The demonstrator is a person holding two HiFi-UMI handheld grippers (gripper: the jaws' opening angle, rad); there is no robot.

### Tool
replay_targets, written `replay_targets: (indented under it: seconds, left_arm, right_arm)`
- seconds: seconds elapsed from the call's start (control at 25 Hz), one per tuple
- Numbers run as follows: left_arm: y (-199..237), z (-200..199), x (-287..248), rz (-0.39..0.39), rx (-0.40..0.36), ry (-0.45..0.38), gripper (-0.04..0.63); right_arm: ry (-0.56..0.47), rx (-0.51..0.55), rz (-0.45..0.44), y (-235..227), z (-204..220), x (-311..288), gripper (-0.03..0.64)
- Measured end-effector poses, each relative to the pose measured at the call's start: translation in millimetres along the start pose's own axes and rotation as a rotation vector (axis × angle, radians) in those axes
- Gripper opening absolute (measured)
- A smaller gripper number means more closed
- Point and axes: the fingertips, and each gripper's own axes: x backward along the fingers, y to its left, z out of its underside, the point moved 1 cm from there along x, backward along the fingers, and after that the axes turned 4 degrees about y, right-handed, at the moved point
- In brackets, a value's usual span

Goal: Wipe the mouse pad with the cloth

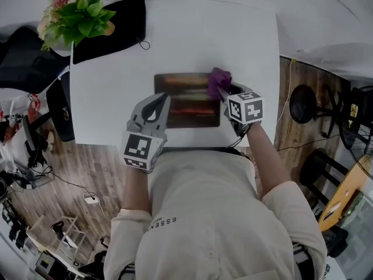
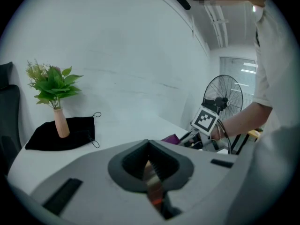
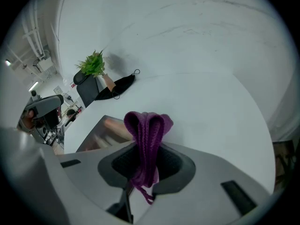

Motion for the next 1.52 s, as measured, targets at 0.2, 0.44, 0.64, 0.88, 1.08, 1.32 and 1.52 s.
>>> replay_targets:
  seconds: [0.2, 0.44, 0.64, 0.88, 1.08, 1.32, 1.52]
  left_arm:
    - [-3.3, 4.4, 5.7, 0.015, -0.009, 0.003, 0.002]
    - [0.7, 5.3, 25.4, 0.036, -0.023, 0.004, 0.002]
    - [15.8, 18.0, 44.0, 0.049, -0.019, 0.015, 0.002]
    - [44.6, 35.0, 65.9, 0.061, -0.009, 0.026, 0.002]
    - [66.5, 43.5, 81.5, 0.059, -0.002, 0.025, 0.002]
    - [90.6, 51.4, 90.3, 0.032, 0.028, 0.018, 0.002]
    - [93.6, 53.9, 87.2, 0.03, 0.034, 0.019, 0.002]
  right_arm:
    - [-0.005, -0.033, 0.07, -13.1, 6.0, 12.4, 0.089]
    - [-0.05, -0.023, 0.034, 26.1, -1.0, 27.1, 0.09]
    - [-0.04, 0.031, -0.059, 89.8, -3.7, 9.4, 0.089]
    - [0.0, 0.063, -0.153, 166.2, -2.2, -29.4, 0.09]
    - [0.037, 0.089, -0.187, 208.0, -0.4, -53.4, 0.089]
    - [0.057, 0.092, -0.176, 222.4, -5.7, -69.8, 0.089]
    - [0.076, 0.071, -0.165, 212.4, -1.4, -74.3, 0.089]
